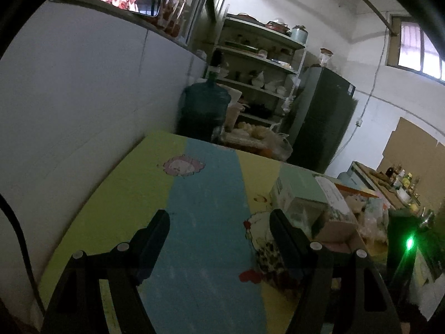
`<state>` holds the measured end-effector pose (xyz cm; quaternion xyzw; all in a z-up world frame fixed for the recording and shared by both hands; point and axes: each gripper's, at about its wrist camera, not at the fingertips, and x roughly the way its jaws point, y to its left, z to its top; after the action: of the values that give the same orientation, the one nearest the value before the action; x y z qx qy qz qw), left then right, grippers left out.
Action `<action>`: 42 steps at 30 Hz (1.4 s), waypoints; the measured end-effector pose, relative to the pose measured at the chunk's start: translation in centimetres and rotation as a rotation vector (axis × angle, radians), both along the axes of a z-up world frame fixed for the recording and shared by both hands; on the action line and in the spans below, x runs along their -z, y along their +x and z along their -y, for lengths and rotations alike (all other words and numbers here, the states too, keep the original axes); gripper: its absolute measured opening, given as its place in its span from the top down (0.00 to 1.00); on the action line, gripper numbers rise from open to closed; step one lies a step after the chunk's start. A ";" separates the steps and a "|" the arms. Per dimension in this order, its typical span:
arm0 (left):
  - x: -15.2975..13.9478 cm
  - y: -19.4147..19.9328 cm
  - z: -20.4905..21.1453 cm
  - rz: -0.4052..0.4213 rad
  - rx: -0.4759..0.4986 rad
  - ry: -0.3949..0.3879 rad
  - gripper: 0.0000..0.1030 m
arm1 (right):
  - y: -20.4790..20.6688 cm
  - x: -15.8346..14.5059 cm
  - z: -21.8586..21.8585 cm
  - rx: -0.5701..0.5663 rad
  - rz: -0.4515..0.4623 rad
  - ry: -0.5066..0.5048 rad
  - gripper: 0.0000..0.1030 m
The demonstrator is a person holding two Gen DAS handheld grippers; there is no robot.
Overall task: Organize soft objects
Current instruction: 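Grasp the leopard-print cloth with the right tool, then grasp mint-green plastic bag with left tool while right tool holds leopard-print cloth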
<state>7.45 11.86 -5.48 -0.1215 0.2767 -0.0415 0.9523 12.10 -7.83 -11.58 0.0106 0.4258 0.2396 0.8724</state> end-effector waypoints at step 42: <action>3.5 5.7 7.4 -0.170 0.488 -0.099 0.28 | -7.1 -0.8 3.5 0.004 0.013 -0.025 0.83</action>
<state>13.15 4.43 -8.97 -0.1005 0.3744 -0.2731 0.8804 4.97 -11.30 -10.82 -0.0008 0.4231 0.2326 0.8757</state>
